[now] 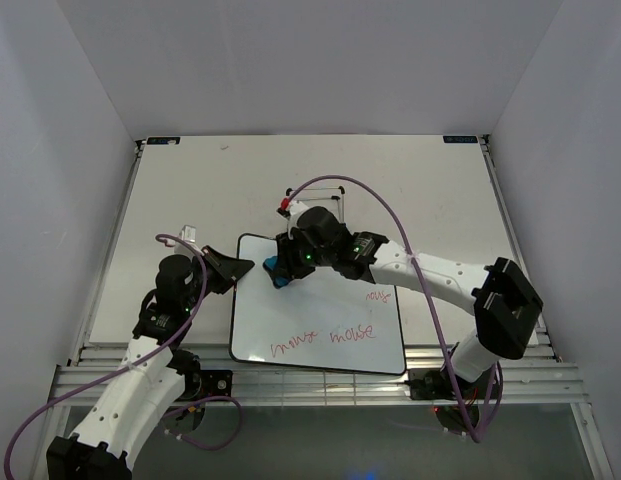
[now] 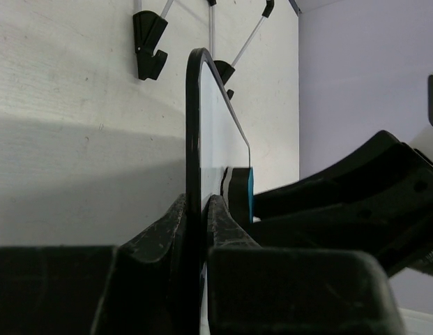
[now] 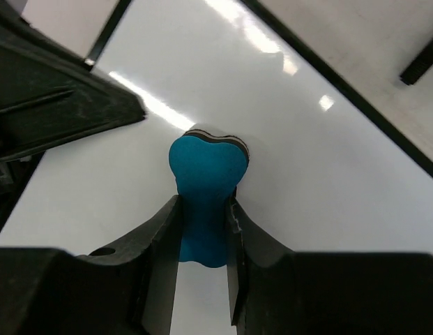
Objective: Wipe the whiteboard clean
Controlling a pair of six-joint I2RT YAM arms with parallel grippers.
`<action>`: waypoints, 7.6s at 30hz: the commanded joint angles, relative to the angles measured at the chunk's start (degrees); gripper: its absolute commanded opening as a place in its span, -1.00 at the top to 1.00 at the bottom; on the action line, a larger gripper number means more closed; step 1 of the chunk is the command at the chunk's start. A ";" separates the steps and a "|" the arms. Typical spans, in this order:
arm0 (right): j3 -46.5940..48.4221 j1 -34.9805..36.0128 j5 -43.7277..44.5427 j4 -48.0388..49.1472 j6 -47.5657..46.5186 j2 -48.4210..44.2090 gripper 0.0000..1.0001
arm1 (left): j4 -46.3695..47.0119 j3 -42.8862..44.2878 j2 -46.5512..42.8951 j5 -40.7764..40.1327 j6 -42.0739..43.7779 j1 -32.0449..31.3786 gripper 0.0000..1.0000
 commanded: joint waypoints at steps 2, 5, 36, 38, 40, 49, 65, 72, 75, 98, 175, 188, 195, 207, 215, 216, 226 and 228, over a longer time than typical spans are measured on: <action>-10.15 -4.62 3.83 -3.71 -2.07 -1.77 0.84 | -2.14 0.14 -1.30 -0.08 5.94 -0.66 1.00; -18.06 -7.25 3.92 -3.71 -1.98 -5.11 0.84 | -2.67 0.58 -1.39 -0.52 6.20 -0.66 1.00; -37.01 -25.91 -13.40 4.54 -3.13 -22.43 0.85 | -2.67 0.93 -0.60 0.80 6.47 -1.02 1.00; -33.94 -20.30 -11.73 5.77 -1.37 -22.97 0.85 | -2.32 0.85 -0.42 1.23 6.55 -1.02 1.00; -28.05 -17.12 -10.94 6.39 -0.15 -19.83 0.84 | -2.15 0.85 -0.25 1.50 6.55 -1.02 1.00; 10.14 -4.19 -6.01 -5.46 -6.99 6.96 0.85 | -2.23 1.29 0.10 2.03 6.99 -1.19 1.00; 23.84 -3.91 1.81 -16.28 -11.04 19.13 0.85 | -3.90 1.02 -1.83 0.54 6.91 -1.10 1.00; 13.20 -8.31 2.78 -16.28 -10.95 16.58 0.85 | -4.52 0.85 -2.53 -1.05 6.38 -1.10 1.00; 8.89 -9.89 1.90 -16.28 -11.12 14.74 0.84 | -4.52 0.85 -2.62 -1.22 6.29 -1.10 1.00; 0.24 -11.04 -8.04 -15.83 -11.56 1.19 0.84 | 0.49 -0.74 -1.39 1.67 6.90 -1.10 1.00; -40.60 -33.89 5.96 -15.05 0.31 -25.08 0.85 | -6.01 2.34 -2.71 -3.95 8.22 -2.69 1.00; -36.92 -32.40 -24.90 1.98 -4.53 -30.35 0.85 | -3.99 1.11 -1.92 -2.19 7.96 -2.77 1.00; -29.28 -32.83 -16.76 -1.59 -6.81 -20.89 0.84 | -4.17 1.37 -1.48 -2.45 7.87 -2.77 1.00; -28.47 -39.06 1.63 -13.81 -9.63 -9.00 0.84 | -5.57 2.60 -1.30 -3.95 8.13 -2.77 1.00; -27.33 -43.64 7.89 -17.52 -10.76 -7.41 0.84 | -5.75 2.25 -1.65 -3.95 7.70 -2.77 1.00; -27.50 -43.47 4.31 -16.99 -11.38 -8.89 0.84 | -5.75 2.34 -1.74 -3.95 7.70 -2.77 1.00; -36.38 -30.73 -11.63 -4.16 -8.23 -28.15 0.84 | -5.14 2.25 -1.21 -4.48 6.29 -2.95 1.00; -36.82 -26.97 -12.86 -3.10 -7.18 -27.81 0.84 | -4.87 1.90 -1.04 -4.30 5.94 -2.95 1.00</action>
